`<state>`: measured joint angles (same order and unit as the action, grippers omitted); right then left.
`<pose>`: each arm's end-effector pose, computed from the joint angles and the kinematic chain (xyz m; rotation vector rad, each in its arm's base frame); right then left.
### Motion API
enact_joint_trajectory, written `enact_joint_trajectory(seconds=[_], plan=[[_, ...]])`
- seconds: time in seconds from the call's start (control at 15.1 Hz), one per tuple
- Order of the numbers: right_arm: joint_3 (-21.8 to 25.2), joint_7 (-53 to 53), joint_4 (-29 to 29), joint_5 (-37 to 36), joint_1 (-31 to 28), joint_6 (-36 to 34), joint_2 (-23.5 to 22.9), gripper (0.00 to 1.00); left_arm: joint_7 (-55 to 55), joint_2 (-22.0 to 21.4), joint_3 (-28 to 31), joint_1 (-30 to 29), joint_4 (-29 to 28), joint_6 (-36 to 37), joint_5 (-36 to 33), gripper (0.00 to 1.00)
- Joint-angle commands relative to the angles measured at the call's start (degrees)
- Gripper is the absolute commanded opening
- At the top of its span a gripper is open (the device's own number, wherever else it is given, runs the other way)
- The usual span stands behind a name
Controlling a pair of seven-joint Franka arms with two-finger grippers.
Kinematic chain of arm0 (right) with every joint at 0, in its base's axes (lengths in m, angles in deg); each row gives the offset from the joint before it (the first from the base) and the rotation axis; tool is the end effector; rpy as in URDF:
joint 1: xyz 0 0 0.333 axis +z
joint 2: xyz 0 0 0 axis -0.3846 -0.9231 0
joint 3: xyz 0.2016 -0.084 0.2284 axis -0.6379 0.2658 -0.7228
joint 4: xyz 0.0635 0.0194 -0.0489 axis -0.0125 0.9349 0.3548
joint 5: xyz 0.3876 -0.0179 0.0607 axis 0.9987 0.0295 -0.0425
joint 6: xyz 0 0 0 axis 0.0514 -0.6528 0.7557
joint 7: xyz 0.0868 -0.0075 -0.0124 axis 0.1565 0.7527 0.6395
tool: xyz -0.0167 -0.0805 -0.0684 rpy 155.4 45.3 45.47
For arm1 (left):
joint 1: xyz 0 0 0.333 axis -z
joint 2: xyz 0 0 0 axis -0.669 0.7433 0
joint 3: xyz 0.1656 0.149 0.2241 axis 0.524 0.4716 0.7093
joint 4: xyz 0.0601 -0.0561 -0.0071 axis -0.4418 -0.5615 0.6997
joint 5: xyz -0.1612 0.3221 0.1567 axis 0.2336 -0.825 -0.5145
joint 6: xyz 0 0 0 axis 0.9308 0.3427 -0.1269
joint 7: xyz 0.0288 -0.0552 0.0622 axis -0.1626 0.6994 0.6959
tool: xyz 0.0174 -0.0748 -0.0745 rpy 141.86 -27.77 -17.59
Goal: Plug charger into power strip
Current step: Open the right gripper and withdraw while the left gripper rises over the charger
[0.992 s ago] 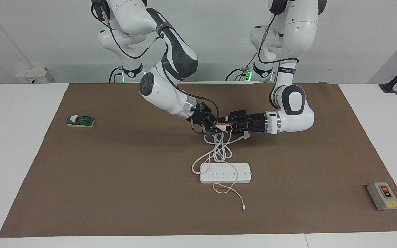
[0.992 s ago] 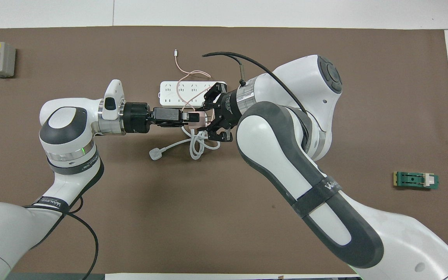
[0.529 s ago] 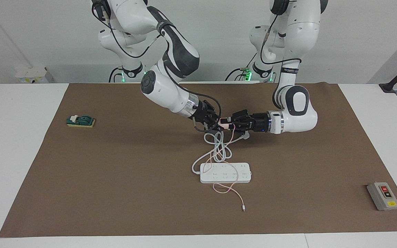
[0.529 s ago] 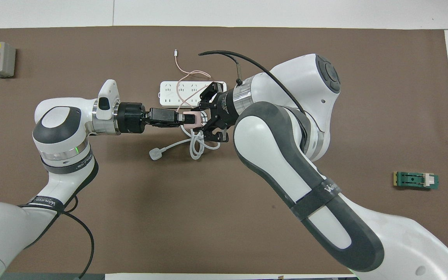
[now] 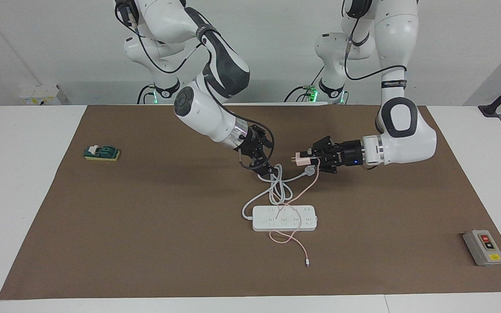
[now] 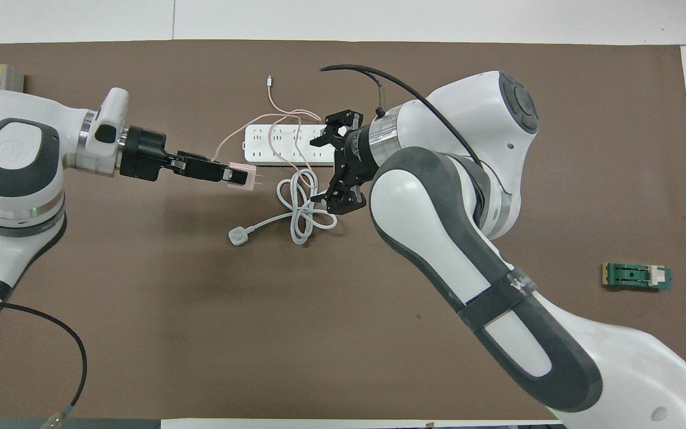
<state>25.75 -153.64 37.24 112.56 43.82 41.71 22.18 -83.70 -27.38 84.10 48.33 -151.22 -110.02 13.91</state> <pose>0.6099 0.3243 0.4531 -1.7932 1.8371 0.6961 0.6072 -0.1403 0.4139 2.0214 -0.5374 0.0237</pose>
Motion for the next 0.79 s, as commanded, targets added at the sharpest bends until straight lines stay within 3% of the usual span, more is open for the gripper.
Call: enact_joint_trajectory(seconds=[0.0,0.33,0.53,0.73], plan=[[-0.31,0.41,-1.00,-3.40,-6.41,-6.79,3.06,1.00,-0.31,0.66,-0.13,0.26,5.98,-1.45,-11.35,0.00],[-0.23,22.86,-3.64,-12.10,-14.33,-22.08,7.11,1.00,-8.55,3.11,-0.39,4.82,12.06,-13.21,-35.25,0.00],[-0.31,45.86,-3.64,-21.57,-18.37,-29.73,10.01,1.00,-15.32,3.91,-0.40,8.59,11.10,-25.68,-43.10,0.00],[-0.22,69.36,-3.55,-30.63,-20.93,-33.00,13.00,1.00,-17.63,4.00,-0.31,12.55,9.43,-32.56,-51.80,0.00]])
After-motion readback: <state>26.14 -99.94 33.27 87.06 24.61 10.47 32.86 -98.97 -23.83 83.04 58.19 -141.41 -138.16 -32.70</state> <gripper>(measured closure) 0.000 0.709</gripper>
